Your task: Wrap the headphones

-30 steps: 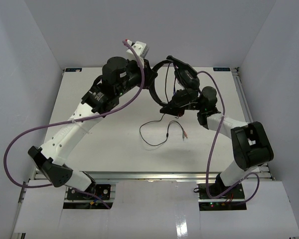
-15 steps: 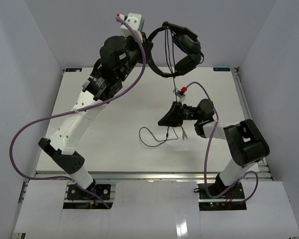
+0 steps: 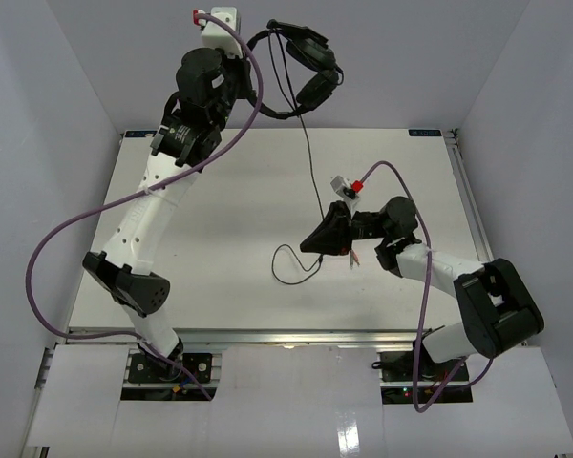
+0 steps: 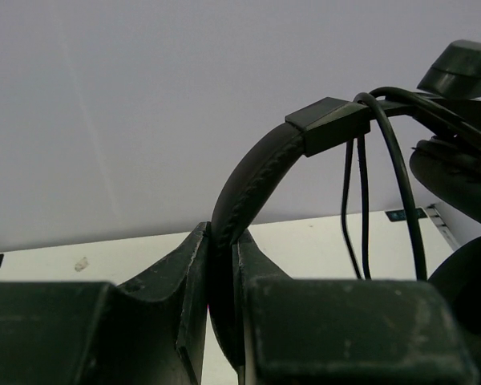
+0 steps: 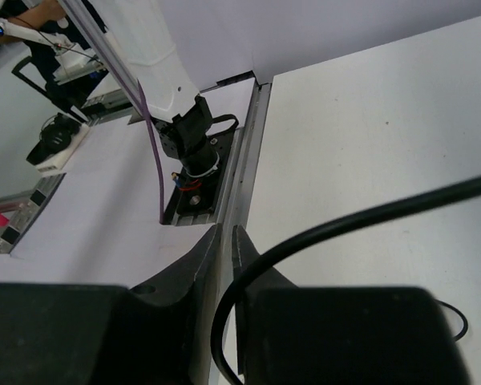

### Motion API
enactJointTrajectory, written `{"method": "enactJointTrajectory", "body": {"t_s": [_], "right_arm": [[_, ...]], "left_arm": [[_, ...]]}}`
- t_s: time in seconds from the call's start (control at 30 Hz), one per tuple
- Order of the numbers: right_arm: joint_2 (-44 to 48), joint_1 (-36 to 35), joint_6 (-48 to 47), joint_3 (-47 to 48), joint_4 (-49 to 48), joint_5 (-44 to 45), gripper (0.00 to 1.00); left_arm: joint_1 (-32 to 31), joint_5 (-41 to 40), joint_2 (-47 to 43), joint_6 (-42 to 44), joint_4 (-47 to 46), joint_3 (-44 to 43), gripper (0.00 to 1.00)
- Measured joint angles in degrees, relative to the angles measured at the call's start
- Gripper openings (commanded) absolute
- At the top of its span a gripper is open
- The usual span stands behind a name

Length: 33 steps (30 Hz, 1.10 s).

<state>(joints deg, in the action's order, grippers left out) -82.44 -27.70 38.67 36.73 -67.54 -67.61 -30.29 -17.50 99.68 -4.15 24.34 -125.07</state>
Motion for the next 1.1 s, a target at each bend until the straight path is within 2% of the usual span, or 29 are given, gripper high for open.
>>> {"method": "enactJointTrajectory", "body": {"t_s": [0.2,0.37,0.57,0.67,0.9,1.1], "right_arm": [[4.2,-3.6,-17.7,2.6,22.5,2.6,0.09],[4.7,-4.8,-29.4,7.4,37.7,6.0,0.08],[6.1,-4.9,-40.3,11.5,51.7,10.2,0.08],[6.3,-4.9,-47.4,16.5,61.2,13.9,0.08],[7.2,-6.8,-66.5,31.2,83.5,29.2,0.08],[9.8,-13.4,-81.1,35.3,92.4,47.2,0.08]], "left_arm": [[5.0,0.0,2.9,-1.9,0.0,-1.6,0.00],[5.7,-0.1,5.2,-2.3,0.1,-1.7,0.00],[5.7,-0.9,5.4,-0.9,-0.9,2.7,0.00],[6.3,-1.6,5.2,0.4,-1.6,6.3,0.00],[7.8,-2.6,4.4,2.4,-3.8,19.4,0.00],[8.4,0.5,5.6,0.4,-3.8,28.8,0.00]]}}
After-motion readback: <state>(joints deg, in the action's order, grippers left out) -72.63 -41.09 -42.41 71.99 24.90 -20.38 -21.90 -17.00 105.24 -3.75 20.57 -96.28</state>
